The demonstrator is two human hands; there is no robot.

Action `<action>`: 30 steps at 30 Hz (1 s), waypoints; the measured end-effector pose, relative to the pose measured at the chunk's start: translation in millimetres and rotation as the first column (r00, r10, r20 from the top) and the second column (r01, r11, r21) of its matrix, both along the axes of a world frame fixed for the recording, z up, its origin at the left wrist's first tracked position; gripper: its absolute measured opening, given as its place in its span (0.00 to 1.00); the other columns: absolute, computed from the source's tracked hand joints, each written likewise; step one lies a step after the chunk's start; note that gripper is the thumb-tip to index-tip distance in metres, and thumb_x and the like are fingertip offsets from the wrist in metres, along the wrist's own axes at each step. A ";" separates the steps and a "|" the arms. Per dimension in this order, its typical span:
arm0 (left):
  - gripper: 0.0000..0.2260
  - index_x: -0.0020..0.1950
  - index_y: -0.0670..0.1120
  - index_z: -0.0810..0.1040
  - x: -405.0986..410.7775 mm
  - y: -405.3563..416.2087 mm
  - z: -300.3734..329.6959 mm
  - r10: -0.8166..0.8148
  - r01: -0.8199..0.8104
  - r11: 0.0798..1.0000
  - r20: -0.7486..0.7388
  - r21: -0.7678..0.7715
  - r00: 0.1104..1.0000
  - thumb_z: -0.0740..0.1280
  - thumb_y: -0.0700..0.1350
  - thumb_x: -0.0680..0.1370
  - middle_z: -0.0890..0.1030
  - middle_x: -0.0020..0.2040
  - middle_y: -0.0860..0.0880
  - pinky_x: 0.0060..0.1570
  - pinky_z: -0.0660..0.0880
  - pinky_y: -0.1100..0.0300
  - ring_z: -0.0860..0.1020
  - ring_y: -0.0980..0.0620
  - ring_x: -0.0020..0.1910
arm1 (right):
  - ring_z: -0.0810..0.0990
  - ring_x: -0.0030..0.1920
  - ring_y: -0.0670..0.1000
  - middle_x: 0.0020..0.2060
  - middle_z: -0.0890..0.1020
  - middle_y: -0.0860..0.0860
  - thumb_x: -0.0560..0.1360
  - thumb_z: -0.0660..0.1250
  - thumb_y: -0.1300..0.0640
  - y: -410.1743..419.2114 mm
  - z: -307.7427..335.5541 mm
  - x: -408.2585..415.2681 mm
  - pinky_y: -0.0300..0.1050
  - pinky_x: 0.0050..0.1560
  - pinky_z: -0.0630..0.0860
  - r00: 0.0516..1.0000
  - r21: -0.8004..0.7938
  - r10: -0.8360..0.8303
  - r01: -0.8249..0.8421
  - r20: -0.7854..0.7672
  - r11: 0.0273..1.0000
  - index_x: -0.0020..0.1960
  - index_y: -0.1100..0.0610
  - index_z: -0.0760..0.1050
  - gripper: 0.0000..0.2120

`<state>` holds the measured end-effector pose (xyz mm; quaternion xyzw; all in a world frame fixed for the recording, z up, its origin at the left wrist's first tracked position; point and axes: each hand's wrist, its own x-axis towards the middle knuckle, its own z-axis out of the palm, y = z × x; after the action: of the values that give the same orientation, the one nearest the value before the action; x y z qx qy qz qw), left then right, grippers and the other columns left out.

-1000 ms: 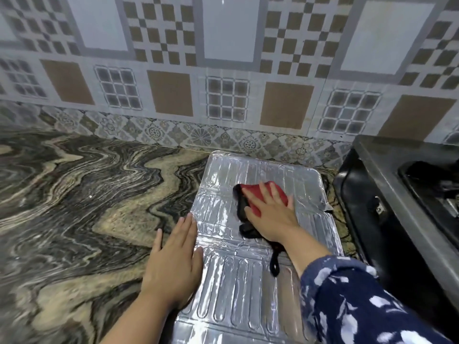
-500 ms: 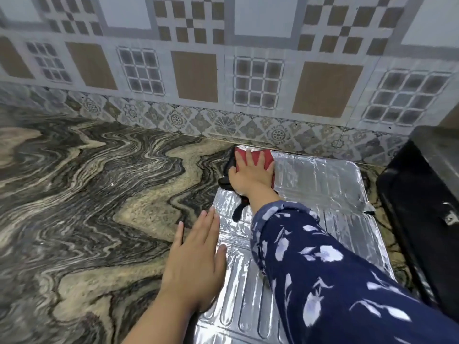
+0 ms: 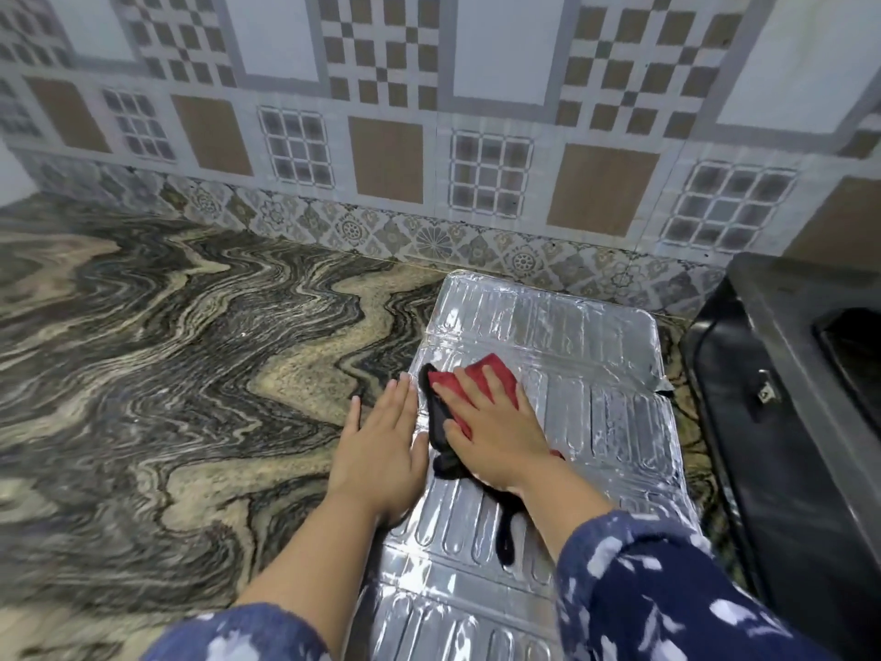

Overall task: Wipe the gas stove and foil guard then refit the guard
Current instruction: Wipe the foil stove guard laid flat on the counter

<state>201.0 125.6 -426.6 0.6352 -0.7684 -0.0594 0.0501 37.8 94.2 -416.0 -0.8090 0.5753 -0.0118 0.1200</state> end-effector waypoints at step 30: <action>0.31 0.77 0.50 0.40 4.6 -5.0 -5.5 0.013 -0.013 1.000 -0.003 0.009 1.000 0.35 0.59 0.76 0.40 0.77 0.55 0.74 0.38 0.50 0.39 0.59 0.76 | 0.35 0.76 0.60 0.77 0.39 0.50 0.79 0.42 0.40 -36.1 -0.7 -36.7 0.63 0.73 0.35 0.950 0.056 -0.309 0.311 -0.041 0.949 0.76 0.40 0.40 0.27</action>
<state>205.6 120.6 -432.1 0.6404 -0.7639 -0.0633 0.0489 1.1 58.2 -416.7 -0.7044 0.6973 0.0000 0.1327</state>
